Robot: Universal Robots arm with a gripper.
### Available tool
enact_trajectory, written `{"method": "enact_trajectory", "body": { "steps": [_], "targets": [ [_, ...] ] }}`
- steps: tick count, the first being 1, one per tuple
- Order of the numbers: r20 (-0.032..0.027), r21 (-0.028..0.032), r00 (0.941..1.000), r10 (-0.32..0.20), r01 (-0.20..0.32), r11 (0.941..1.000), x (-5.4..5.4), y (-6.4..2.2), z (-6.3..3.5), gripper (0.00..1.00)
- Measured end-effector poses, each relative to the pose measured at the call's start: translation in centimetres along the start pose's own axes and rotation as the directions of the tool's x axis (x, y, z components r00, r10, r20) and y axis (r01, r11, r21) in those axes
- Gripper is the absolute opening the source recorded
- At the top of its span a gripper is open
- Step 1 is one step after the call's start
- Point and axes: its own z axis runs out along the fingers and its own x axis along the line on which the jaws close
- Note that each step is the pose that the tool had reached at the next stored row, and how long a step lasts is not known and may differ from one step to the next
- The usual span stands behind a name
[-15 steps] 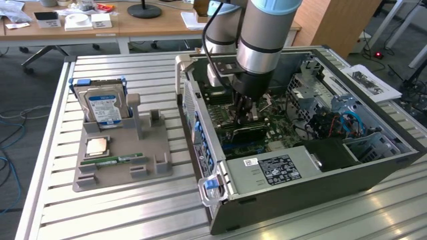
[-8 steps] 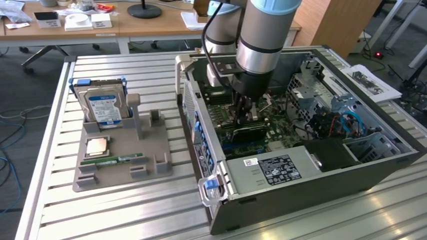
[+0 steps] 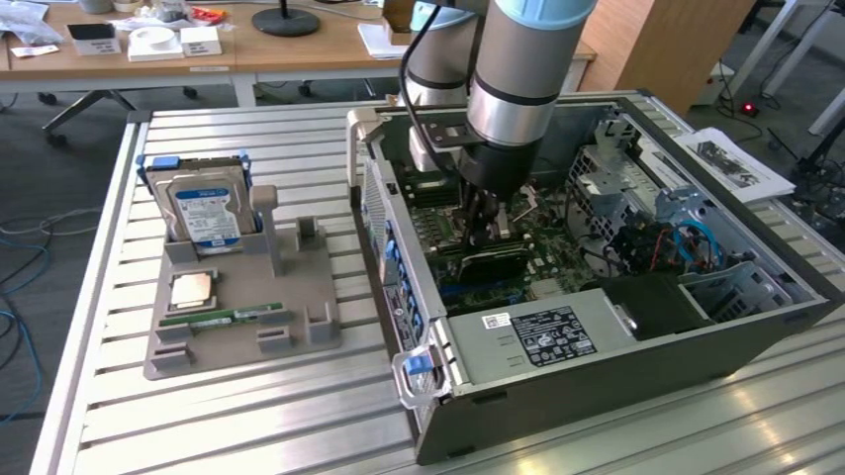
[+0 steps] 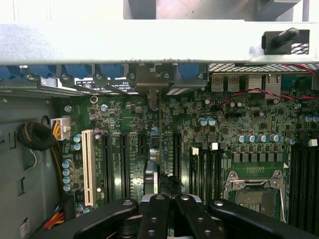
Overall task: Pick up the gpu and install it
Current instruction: 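Press down on the gpu until it lock into place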
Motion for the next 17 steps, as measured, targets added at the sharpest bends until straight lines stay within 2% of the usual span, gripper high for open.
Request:
{"method": "enact_trajectory", "body": {
  "steps": [6, 7, 17],
  "targets": [
    [0.0001, 0.0000, 1.0000, 0.000, 0.000, 1.0000, 0.00, 0.00, 0.04, 0.11],
    [0.0018, 0.0010, 1.0000, 0.000, 0.000, 1.0000, -0.01, 0.00, 0.15, 0.11],
    [-0.0006, -0.0003, 1.0000, 0.000, 0.000, 1.0000, 0.01, 0.08, 0.21, 0.11]
  ]
}}
